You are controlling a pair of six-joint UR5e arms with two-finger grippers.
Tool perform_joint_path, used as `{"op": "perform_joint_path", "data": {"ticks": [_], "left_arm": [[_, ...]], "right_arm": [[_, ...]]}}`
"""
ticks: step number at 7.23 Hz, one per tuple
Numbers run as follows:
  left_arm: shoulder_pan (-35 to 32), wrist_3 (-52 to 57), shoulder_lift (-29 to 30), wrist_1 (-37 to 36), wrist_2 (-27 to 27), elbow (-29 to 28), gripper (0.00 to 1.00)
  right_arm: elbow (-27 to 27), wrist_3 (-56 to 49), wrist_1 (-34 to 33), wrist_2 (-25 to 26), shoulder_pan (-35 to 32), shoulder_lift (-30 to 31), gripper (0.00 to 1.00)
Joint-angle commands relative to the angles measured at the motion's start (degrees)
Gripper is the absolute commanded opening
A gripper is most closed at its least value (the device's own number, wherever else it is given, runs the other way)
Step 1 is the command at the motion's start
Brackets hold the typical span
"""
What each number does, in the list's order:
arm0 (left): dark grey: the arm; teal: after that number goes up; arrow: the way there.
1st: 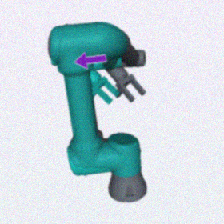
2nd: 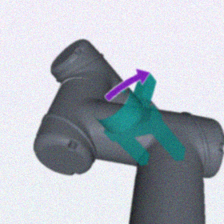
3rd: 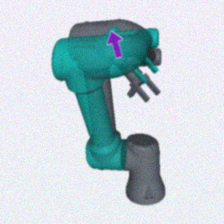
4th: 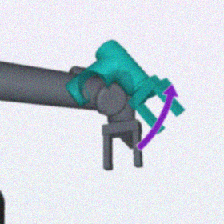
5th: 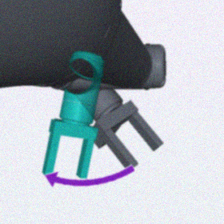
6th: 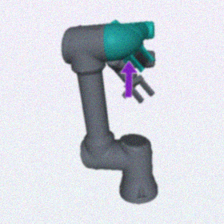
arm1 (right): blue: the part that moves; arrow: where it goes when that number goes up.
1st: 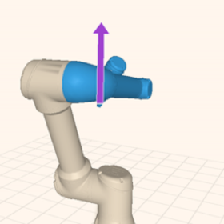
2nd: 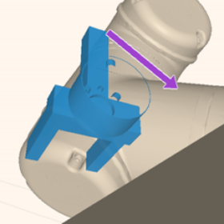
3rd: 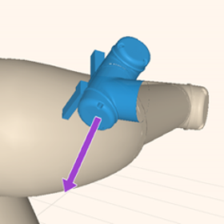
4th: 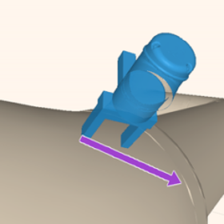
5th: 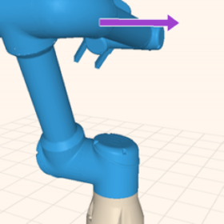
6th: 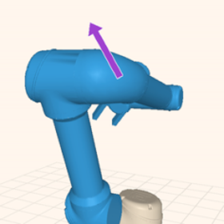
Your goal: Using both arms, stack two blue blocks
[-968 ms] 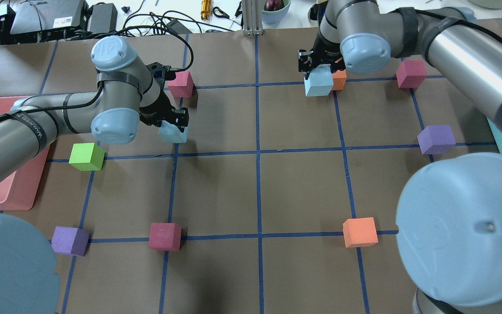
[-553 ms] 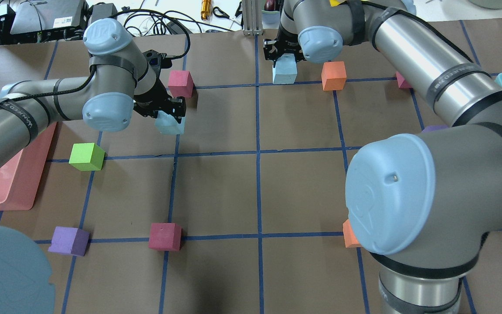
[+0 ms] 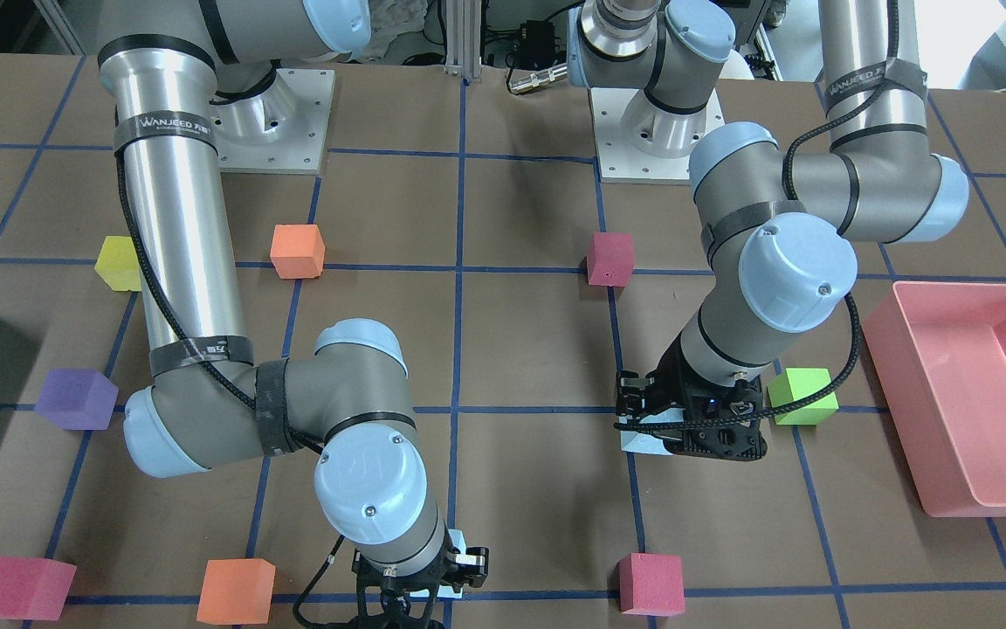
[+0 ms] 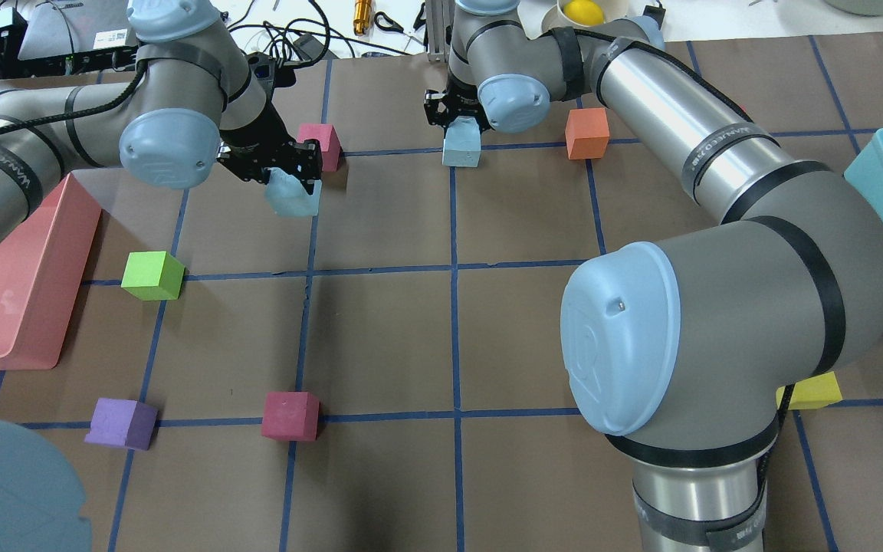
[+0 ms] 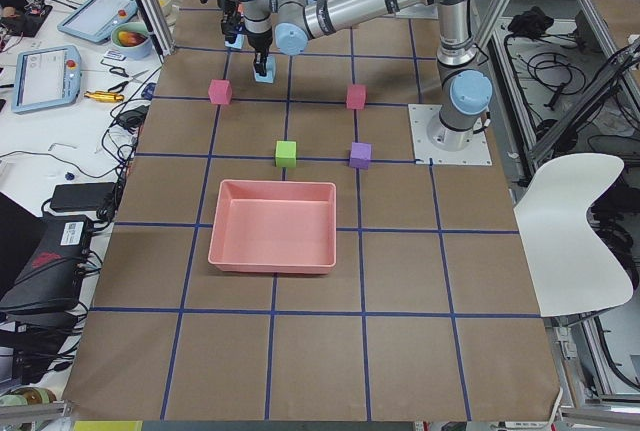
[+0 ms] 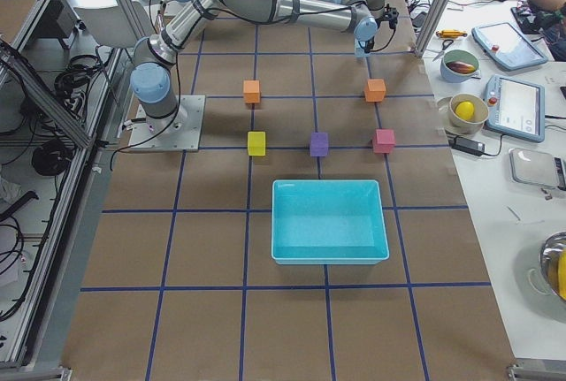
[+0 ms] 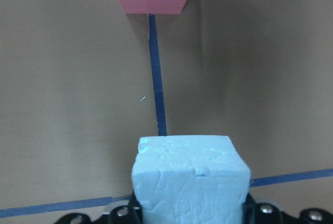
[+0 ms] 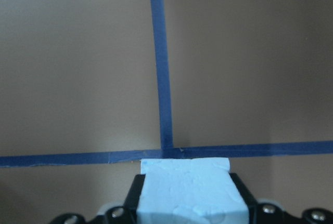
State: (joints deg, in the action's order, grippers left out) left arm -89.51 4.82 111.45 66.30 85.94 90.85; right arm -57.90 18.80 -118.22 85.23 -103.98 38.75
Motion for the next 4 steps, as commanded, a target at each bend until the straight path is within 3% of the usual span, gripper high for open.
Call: {"op": "perform_joint_path", "data": {"ticks": [1, 2, 3, 4], "left_arm": [[-0.1, -1.7, 0.9, 2.7, -0.1, -3.6, 0.00], [-0.3, -2.9, 1.2, 4.0, -0.2, -5.7, 0.00], [-1.9, -4.5, 2.0, 5.8, -0.1, -8.8, 0.00], [-2.3, -5.9, 3.3, 7.4, -0.1, -12.0, 0.00]], "right_arm": [[-0.1, 0.7, 0.1, -0.1, -0.5, -0.5, 0.00], [-0.2, 0.0, 0.2, -0.1, -0.5, -0.7, 0.26], [-0.2, 0.0, 0.0, -0.1, -0.5, -1.3, 0.99], [-0.3, 0.4, 0.1, -0.1, -0.5, -1.5, 1.00]]}}
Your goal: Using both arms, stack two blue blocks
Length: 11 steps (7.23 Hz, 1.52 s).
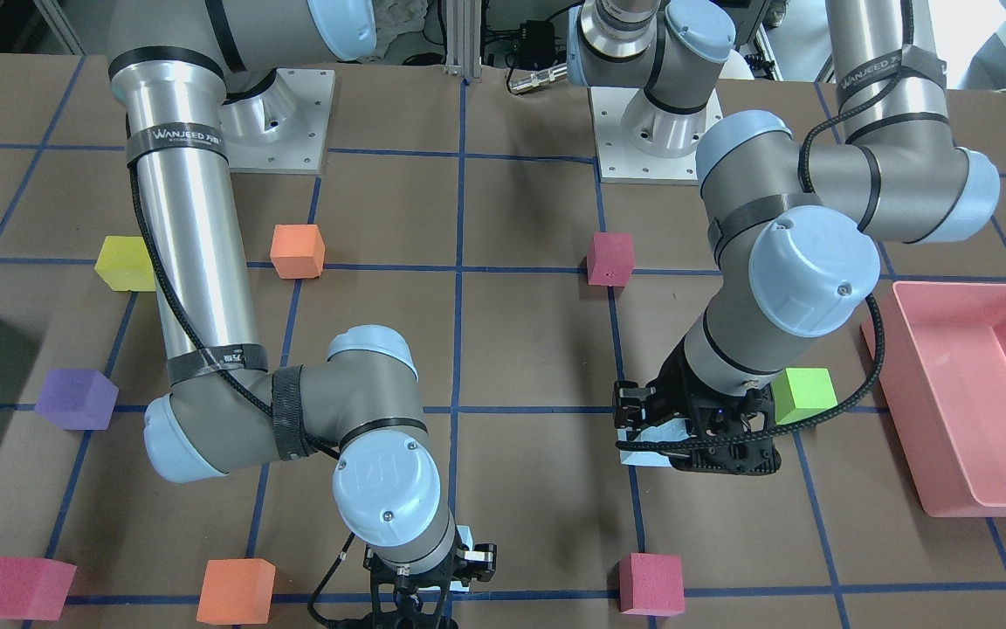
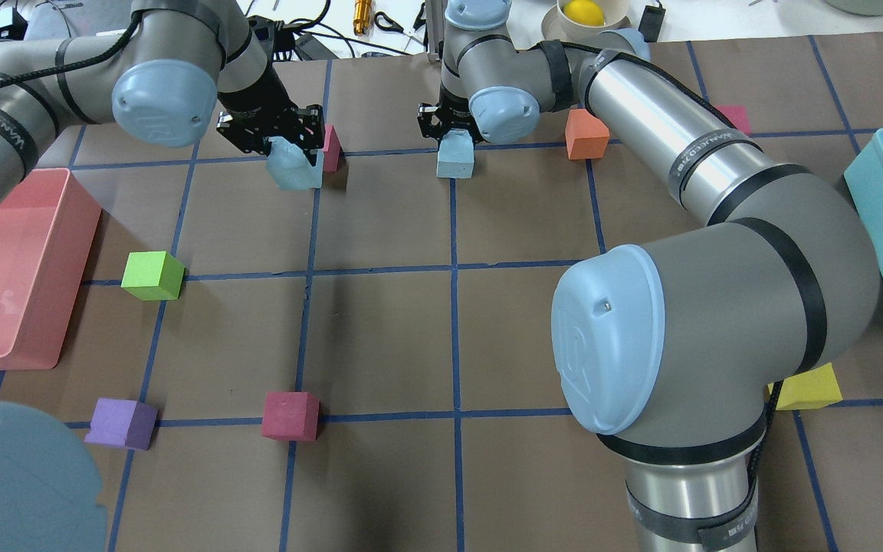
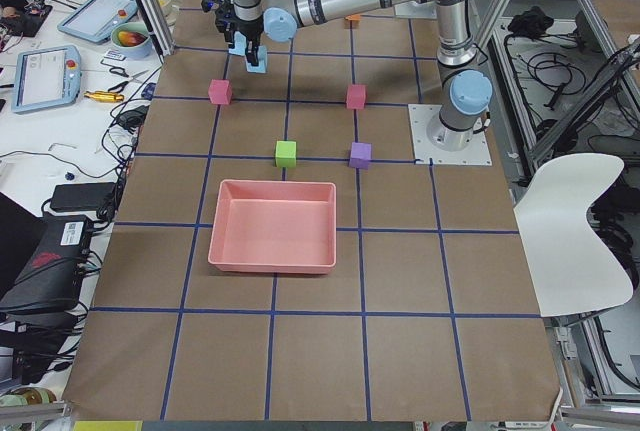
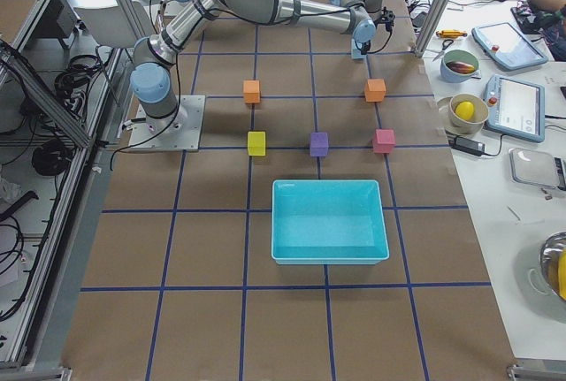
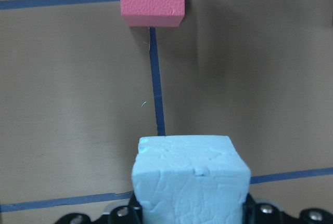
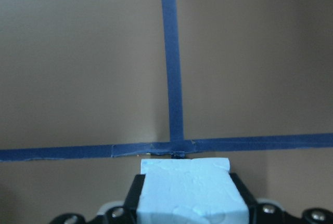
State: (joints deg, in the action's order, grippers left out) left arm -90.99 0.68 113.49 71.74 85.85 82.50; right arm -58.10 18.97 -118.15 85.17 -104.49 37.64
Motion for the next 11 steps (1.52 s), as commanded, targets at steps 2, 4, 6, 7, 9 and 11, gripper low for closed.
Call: {"op": "perform_joint_path", "data": {"ticks": [2, 4, 6, 7, 9, 11], "left_arm": [[-0.9, -2.3, 2.9, 3.1, -0.2, -6.6, 0.00], [-1.6, -3.4, 4.2, 3.2, -0.2, -8.8, 0.00], [-3.1, -5.9, 6.7, 3.6, -0.2, -12.7, 0.00], [-4.6, -9.4, 8.8, 3.6, -0.3, -15.7, 0.00], [-8.5, -16.5, 14.2, 4.3, -0.9, -23.1, 0.00], [-11.9, -18.4, 17.8, 4.2, -0.2, -26.5, 0.00]], "right_arm": [[0.1, 0.4, 0.2, 0.0, 0.1, 0.7, 1.00], [-0.1, -0.5, 6.2, 0.3, 1.6, 6.3, 1.00], [-0.7, -1.7, 18.1, 1.0, 4.8, 12.6, 1.00], [-0.8, -4.3, 21.6, 1.0, 6.6, 14.1, 1.00], [-1.2, -14.2, 29.2, 1.0, 11.7, 17.7, 1.00], [-7.7, -16.2, 33.7, 1.2, 15.1, 25.1, 1.00]]}}
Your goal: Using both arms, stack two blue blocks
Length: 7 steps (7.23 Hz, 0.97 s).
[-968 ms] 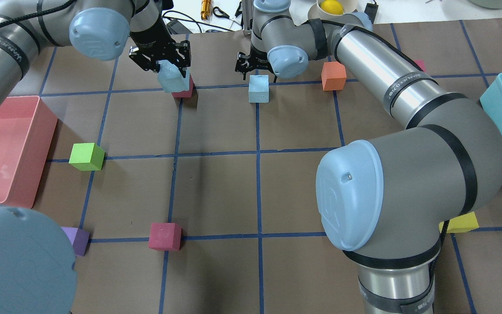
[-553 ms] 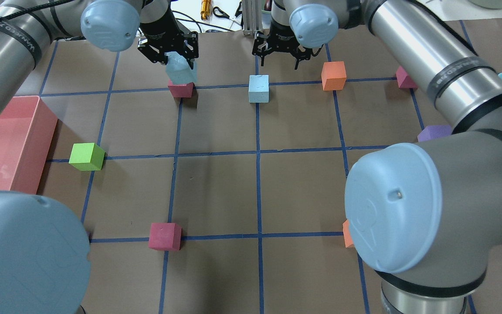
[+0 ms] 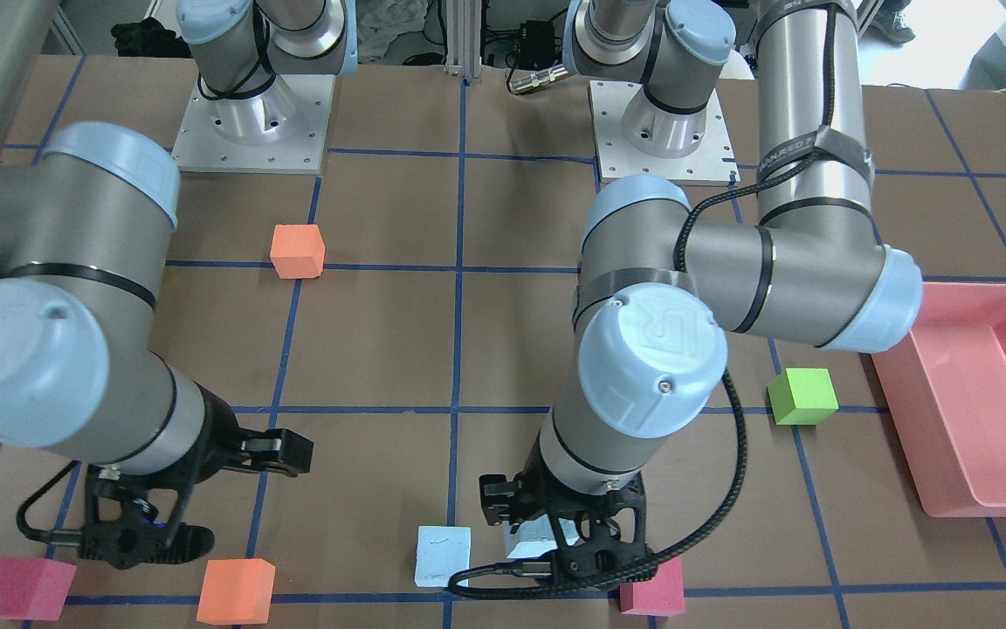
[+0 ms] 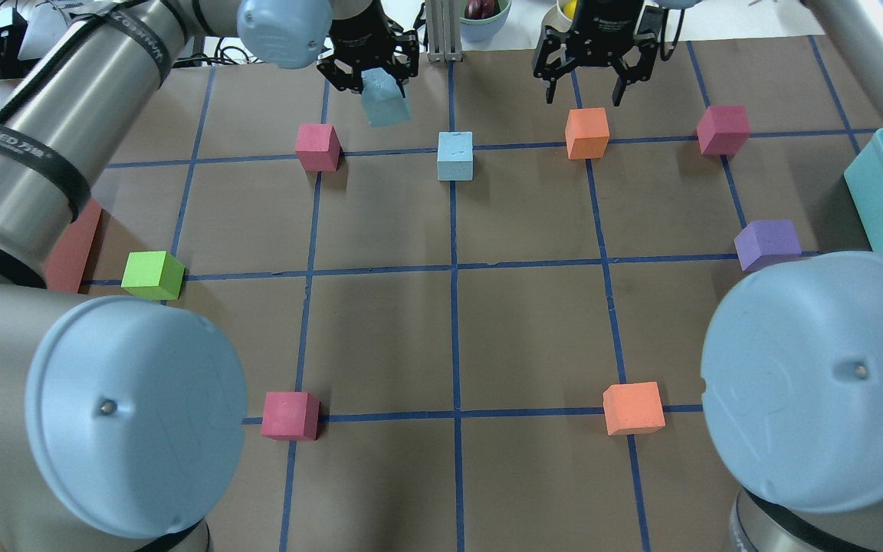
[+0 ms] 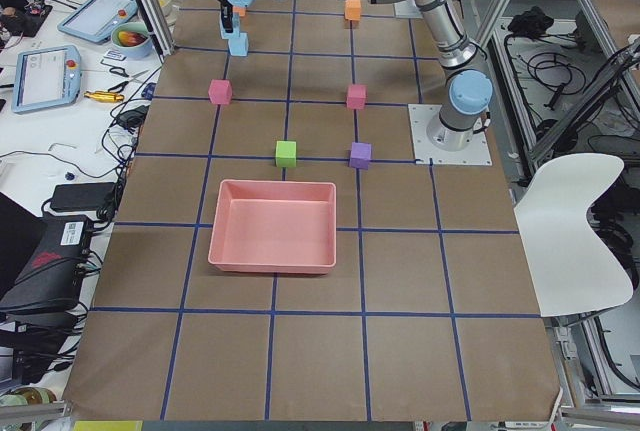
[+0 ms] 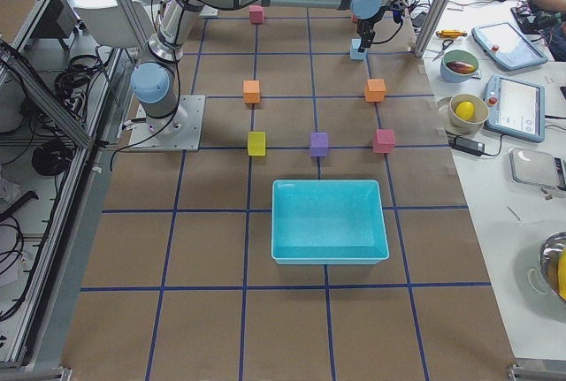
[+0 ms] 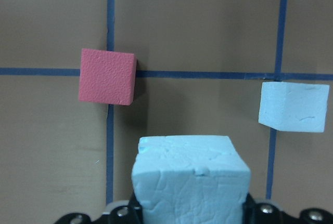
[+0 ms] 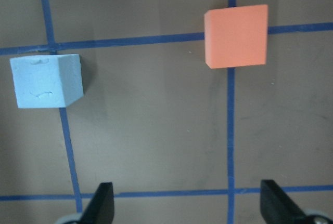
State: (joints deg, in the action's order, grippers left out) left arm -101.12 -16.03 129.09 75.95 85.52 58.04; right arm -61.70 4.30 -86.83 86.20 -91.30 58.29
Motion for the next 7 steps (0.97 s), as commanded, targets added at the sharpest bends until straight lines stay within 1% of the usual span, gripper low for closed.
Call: {"op": "perform_joint_path", "data": {"ticks": [1, 2, 3, 4, 5, 7], "left_arm": [[-2.8, -3.7, 3.4, -0.7, 0.1, -2.2, 0.00], [-3.7, -4.4, 4.4, -0.9, 0.1, -3.1, 0.00], [-4.0, -5.6, 6.1, -0.9, -0.1, -5.4, 0.00], [-5.0, -6.0, 7.7, -0.8, 0.1, -7.0, 0.00], [-5.7, -5.9, 8.5, -0.8, 0.3, -6.7, 0.00], [-5.8, -5.7, 9.4, -0.8, 0.3, -6.7, 0.00]], "right_arm": [[-10.4, -1.7, 1.3, 0.4, 2.1, 9.0, 1.00], [-15.6, -0.9, 1.1, 1.4, 1.8, 13.5, 1.00], [-19.8, -0.9, 1.2, 1.4, 1.7, 18.1, 1.00], [-22.5, -0.9, 1.1, 1.3, 1.7, 21.5, 1.00], [-23.3, -0.7, 1.2, 0.4, 1.7, 23.7, 1.00], [-23.6, -1.0, 1.0, 1.3, 1.7, 23.5, 1.00]]}}
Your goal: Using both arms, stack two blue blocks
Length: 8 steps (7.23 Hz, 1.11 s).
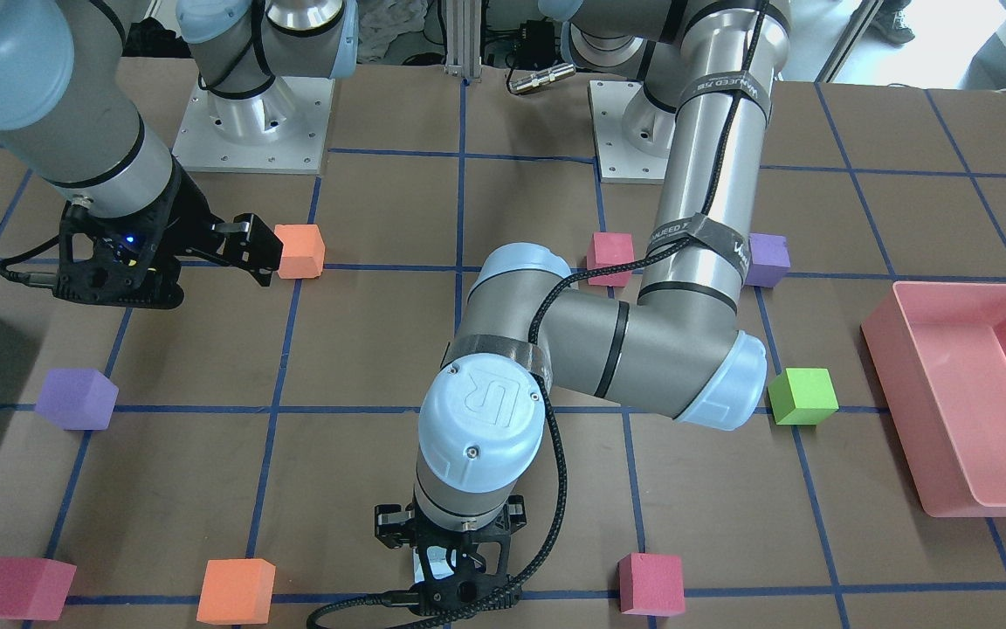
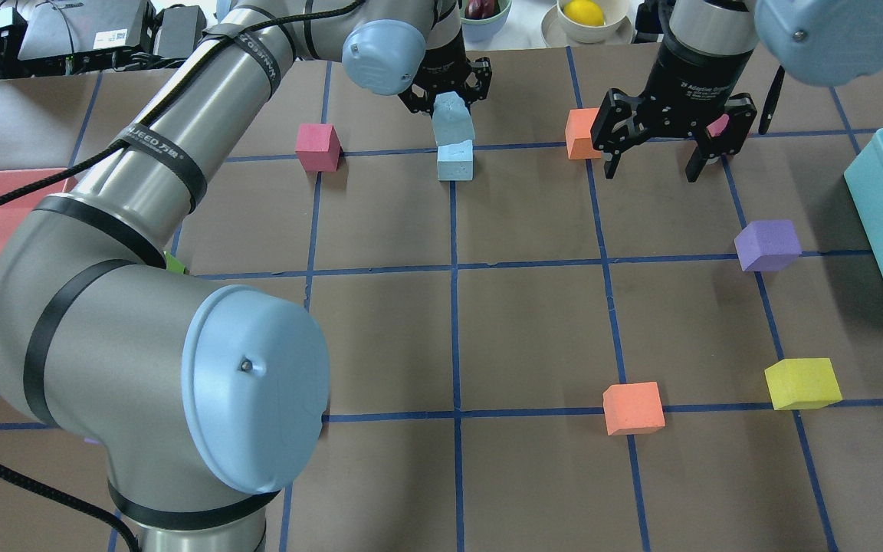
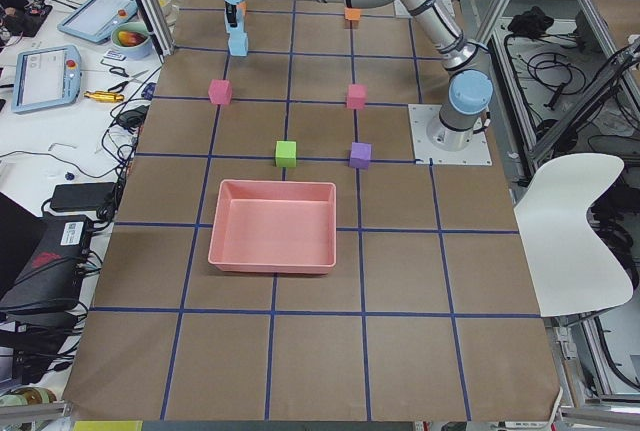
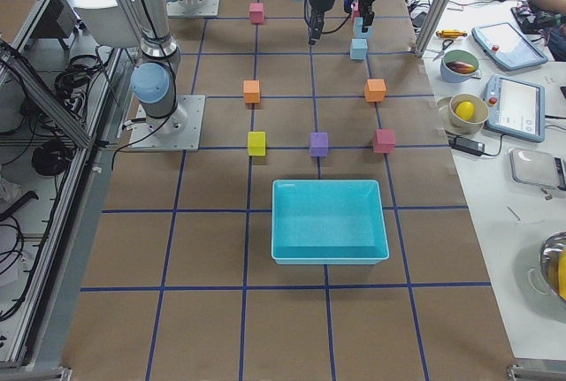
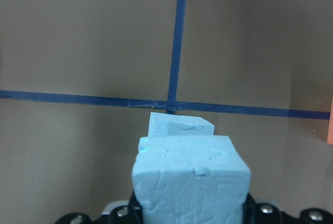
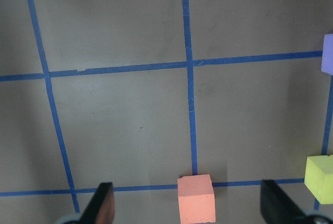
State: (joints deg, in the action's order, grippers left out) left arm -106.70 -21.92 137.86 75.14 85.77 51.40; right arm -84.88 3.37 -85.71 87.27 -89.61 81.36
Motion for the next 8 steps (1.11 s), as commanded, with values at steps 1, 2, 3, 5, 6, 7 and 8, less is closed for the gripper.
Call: {"op": "perform_joint_path", "data": {"ticks": [1, 2, 3, 5, 6, 7, 8], "left_arm": [[-0.2, 0.8, 1.0, -0.1, 0.1, -0.2, 0.00], [-0.2, 1.4, 1.6, -0.1, 0.7, -0.6, 0.00], [-0.2, 2.0, 2.3, -0.3, 1.6, -0.7, 0.00], [-0.2, 1.5, 2.4, -1.0, 1.7, -0.7, 0.00], [-0.2, 1.4, 2.6, -1.1, 1.7, -0.8, 0.00], [-0.2, 1.4, 2.7, -1.1, 1.7, -1.1, 0.00], [-0.2, 1.4, 2.8, -1.3, 1.7, -1.1, 0.00]], "right_arm": [[-0.5, 0.1, -0.3, 0.4, 0.0, 1.3, 1.00], [-0.6, 0.0, -0.3, 0.4, 0.0, 2.7, 1.00], [-1.3, -0.5, -0.2, 0.4, 0.0, 3.6, 1.00], [-4.1, -0.2, -0.2, 5.5, 0.2, 6.0, 1.00], [-5.5, 0.2, -0.2, 7.2, 0.2, 6.5, 1.00], [-5.9, 0.2, -0.3, 6.4, 0.2, 6.6, 1.00], [-5.9, 0.1, -0.2, 6.3, 0.2, 6.7, 0.99]]}}
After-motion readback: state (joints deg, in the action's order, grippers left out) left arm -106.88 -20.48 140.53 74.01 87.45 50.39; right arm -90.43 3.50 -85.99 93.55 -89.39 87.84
